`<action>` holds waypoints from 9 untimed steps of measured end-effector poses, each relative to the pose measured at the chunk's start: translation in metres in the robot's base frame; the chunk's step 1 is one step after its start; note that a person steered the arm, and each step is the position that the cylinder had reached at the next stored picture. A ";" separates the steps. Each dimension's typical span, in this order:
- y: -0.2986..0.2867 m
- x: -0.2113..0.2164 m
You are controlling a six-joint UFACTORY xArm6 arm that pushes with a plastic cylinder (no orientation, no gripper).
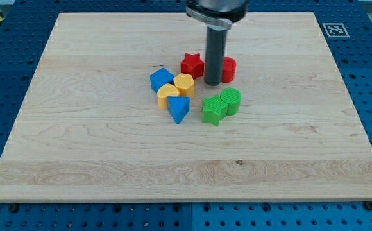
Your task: Place your hand at top right corner of the red circle
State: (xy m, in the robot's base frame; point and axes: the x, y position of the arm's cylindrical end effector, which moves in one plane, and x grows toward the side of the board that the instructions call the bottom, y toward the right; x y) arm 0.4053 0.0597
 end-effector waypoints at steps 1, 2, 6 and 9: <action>0.043 -0.003; 0.090 -0.001; 0.121 -0.066; 0.089 -0.030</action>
State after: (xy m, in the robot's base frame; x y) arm 0.3754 0.1483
